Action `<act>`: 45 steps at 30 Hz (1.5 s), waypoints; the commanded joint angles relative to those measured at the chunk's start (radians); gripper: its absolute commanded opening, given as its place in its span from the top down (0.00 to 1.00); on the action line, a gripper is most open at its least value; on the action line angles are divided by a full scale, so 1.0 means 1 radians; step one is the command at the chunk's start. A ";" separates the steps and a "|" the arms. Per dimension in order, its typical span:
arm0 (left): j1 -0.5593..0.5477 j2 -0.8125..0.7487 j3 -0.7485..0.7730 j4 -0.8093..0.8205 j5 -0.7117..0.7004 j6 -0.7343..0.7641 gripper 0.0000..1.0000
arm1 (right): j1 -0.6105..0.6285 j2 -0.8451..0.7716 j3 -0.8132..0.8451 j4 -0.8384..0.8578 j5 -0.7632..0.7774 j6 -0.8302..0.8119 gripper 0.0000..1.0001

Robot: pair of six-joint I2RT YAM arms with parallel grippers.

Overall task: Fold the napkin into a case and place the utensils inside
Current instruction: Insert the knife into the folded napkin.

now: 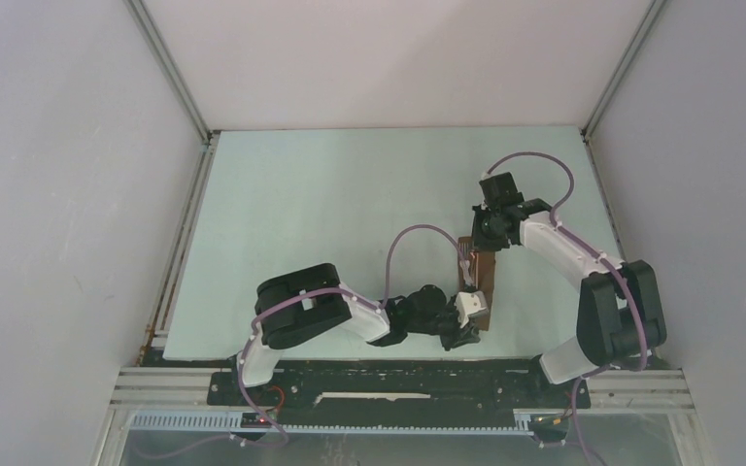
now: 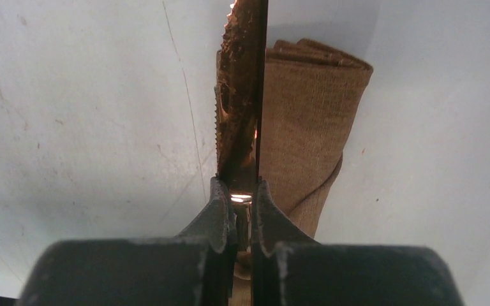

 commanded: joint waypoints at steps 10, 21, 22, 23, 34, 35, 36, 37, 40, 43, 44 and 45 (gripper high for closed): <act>0.026 -0.002 -0.018 0.070 -0.055 -0.011 0.74 | 0.045 -0.074 -0.079 -0.059 0.023 0.111 1.00; 0.026 -0.008 -0.028 0.075 -0.041 -0.022 0.75 | -0.009 -0.015 -0.045 0.032 0.008 0.074 1.00; 0.026 -0.009 -0.028 0.075 -0.041 -0.026 0.75 | -0.021 -0.010 -0.034 0.023 0.007 0.068 1.00; 0.025 -0.009 -0.030 0.075 -0.041 -0.027 0.75 | -0.034 -0.005 -0.031 0.019 -0.016 0.062 1.00; 0.026 -0.004 -0.037 0.092 -0.054 -0.037 0.75 | -0.015 -0.064 -0.102 -0.018 -0.049 0.089 1.00; 0.028 -0.003 -0.039 0.094 -0.055 -0.039 0.75 | -0.012 -0.066 -0.108 -0.020 -0.050 0.091 1.00; 0.028 -0.004 -0.040 0.095 -0.056 -0.039 0.75 | -0.011 -0.066 -0.114 -0.020 -0.051 0.093 1.00; 0.030 -0.004 -0.040 0.097 -0.055 -0.040 0.75 | -0.011 -0.065 -0.122 -0.018 -0.057 0.095 1.00; 0.035 -0.004 -0.042 0.103 -0.055 -0.046 0.75 | -0.008 -0.068 -0.148 -0.012 -0.060 0.106 1.00; 0.036 -0.007 -0.044 0.105 -0.054 -0.046 0.75 | -0.008 -0.080 -0.174 -0.008 -0.059 0.116 1.00; 0.036 -0.007 -0.044 0.105 -0.054 -0.047 0.75 | -0.009 -0.082 -0.181 -0.007 -0.059 0.120 1.00; 0.036 -0.007 -0.044 0.105 -0.053 -0.048 0.75 | -0.009 -0.083 -0.187 -0.007 -0.061 0.125 1.00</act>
